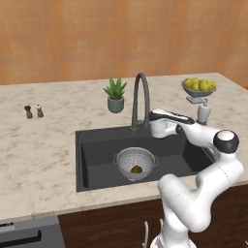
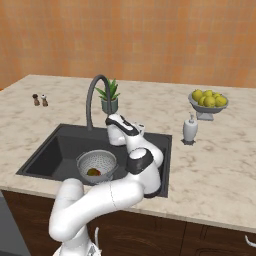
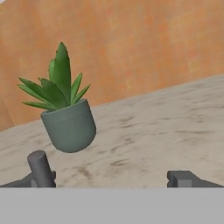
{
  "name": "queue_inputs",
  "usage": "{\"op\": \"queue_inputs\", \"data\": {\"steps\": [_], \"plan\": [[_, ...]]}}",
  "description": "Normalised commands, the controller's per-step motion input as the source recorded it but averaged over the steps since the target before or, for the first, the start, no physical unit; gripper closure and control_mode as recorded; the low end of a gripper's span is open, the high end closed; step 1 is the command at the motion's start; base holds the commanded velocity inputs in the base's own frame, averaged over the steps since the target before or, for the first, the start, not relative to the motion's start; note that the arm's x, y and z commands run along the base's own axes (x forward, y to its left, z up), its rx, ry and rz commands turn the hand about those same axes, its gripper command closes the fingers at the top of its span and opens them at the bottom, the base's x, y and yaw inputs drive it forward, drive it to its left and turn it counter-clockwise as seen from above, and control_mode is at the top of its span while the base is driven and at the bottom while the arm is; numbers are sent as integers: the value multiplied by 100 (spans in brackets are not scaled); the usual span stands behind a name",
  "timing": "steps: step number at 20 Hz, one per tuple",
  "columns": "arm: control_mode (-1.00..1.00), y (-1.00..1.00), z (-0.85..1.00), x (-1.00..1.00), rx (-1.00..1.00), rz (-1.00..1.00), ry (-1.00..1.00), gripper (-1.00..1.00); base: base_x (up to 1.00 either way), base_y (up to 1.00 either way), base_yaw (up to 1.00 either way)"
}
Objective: Put the colander in the sink, put the apple, mango in the colander, and turn on the sink faucet and pour water over the colander.
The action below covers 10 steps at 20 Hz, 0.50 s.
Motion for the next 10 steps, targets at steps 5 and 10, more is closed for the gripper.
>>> {"op": "queue_inputs", "data": {"steps": [5, 10], "plan": [[-100, -85, -5, 0, 5, 0, 0, -100, 0, 0, 0], [-100, -74, -4, 0, 4, 0, 0, -100, 0, 0, 0]]}}
